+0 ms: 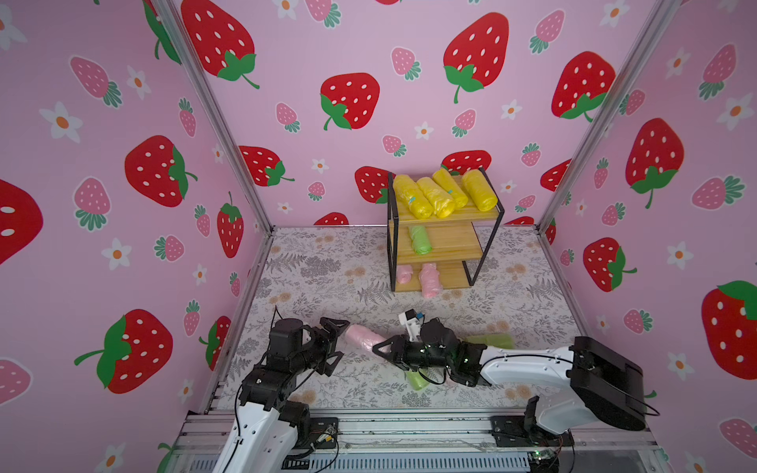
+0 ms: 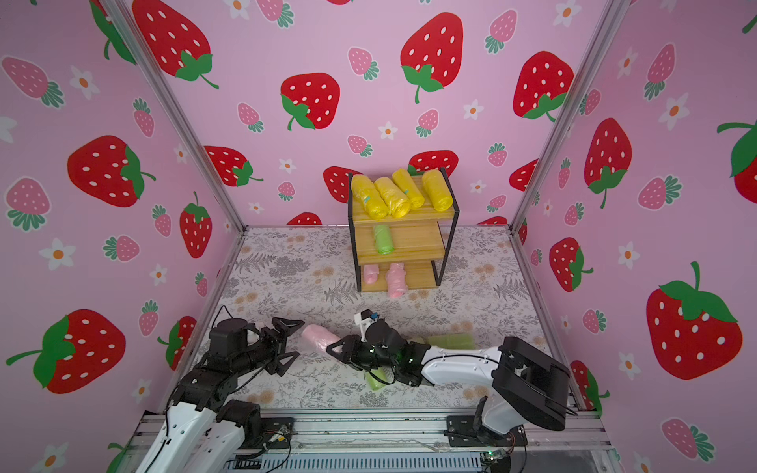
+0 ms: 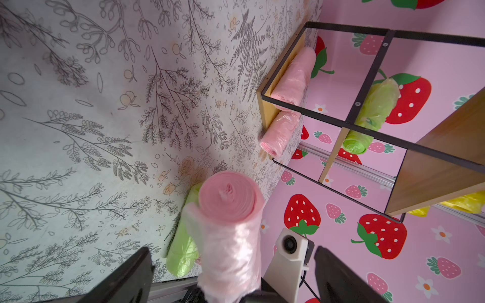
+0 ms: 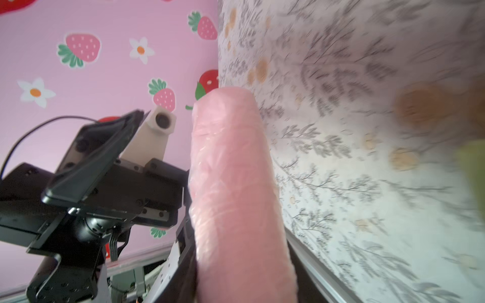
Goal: Sort the rolls of trash bags by color and place them on the shelf
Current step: Pick up the roll of trash bags from the center of the board, then place the roll of trash bags on the shelf.
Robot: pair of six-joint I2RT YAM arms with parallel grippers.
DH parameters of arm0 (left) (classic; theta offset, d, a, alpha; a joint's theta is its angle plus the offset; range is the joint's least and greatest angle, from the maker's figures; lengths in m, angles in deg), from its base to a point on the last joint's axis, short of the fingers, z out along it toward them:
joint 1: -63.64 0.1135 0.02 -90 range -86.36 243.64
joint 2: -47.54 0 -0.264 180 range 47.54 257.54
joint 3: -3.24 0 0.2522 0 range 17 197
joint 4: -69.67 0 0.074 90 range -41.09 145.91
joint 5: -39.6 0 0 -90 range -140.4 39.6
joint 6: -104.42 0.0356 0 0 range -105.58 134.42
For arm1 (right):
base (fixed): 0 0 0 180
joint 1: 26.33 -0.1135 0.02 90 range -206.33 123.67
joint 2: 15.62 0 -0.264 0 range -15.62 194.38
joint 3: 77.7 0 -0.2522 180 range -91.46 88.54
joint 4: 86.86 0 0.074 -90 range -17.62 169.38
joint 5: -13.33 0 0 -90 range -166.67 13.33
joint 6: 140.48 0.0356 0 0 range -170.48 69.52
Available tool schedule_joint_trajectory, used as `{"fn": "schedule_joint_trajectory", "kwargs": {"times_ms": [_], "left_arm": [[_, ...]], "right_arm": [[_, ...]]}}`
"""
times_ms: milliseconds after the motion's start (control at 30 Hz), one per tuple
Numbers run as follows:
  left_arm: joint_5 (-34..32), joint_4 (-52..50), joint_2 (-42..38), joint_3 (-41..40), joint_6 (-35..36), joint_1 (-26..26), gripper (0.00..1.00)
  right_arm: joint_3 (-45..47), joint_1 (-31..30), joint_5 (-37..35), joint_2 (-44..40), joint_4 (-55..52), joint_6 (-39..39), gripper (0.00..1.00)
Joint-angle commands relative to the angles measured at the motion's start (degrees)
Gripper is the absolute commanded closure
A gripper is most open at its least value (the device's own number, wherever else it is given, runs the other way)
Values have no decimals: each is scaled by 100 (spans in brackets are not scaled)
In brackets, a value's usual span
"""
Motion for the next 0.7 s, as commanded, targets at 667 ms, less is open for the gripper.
{"fn": "schedule_joint_trajectory", "kwargs": {"times_ms": [667], "left_arm": [[228,68,715,147,533,-25,1]], "right_arm": [[872,3267,-953,-753,1248,1463,100]]}}
